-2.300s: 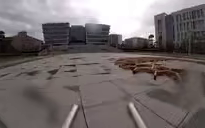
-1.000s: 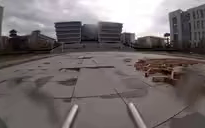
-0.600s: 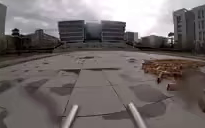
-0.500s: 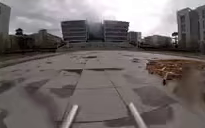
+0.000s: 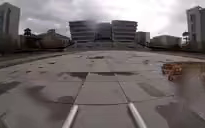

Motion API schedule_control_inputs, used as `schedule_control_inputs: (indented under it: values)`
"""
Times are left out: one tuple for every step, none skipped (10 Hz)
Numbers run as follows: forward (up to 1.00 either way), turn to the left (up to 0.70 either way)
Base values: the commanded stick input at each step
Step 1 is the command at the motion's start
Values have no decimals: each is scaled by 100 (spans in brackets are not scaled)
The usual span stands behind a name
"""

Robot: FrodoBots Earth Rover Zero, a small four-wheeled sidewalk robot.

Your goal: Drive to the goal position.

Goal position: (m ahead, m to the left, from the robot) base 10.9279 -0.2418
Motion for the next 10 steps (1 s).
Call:
schedule_control_inputs:
  values:
    - [100,0]
    - [100,0]
    - [100,0]
    - [100,0]
    - [100,0]
    - [100,0]
    - [100,0]
    - [100,0]
    - [100,0]
    - [100,0]
